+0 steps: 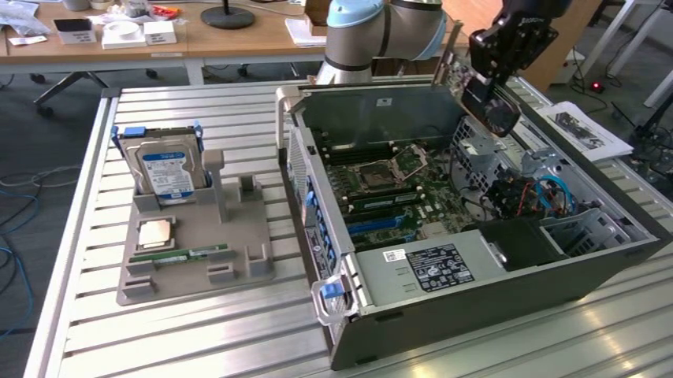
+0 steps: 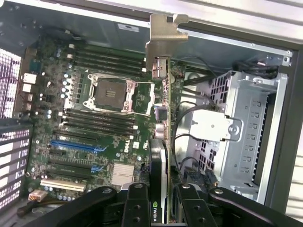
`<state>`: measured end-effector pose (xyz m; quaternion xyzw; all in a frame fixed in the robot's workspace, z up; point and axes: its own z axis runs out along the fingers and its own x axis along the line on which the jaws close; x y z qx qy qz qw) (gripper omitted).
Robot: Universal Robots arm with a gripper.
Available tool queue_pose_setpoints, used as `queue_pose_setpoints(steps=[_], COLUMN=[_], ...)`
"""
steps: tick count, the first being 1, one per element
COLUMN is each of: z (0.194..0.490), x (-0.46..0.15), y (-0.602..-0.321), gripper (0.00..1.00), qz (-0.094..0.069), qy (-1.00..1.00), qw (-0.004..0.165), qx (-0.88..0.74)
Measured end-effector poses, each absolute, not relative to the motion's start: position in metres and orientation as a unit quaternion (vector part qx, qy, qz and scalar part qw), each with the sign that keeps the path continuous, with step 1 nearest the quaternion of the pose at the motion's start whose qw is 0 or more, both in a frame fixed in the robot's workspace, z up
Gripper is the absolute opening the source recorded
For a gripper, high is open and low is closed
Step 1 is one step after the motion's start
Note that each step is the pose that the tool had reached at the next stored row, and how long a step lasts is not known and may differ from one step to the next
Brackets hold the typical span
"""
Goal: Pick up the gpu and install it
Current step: 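Insert the gpu into the slot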
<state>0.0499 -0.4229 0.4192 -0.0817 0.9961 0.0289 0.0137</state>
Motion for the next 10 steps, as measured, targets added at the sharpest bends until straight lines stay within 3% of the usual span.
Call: queue_pose_setpoints(steps=[10], z=[0.4190], x=[0.0498], y=[-0.4229], gripper=[0.27], qz=[0.030], qy=[0.990], qw=[0.012], qx=[-0.140])
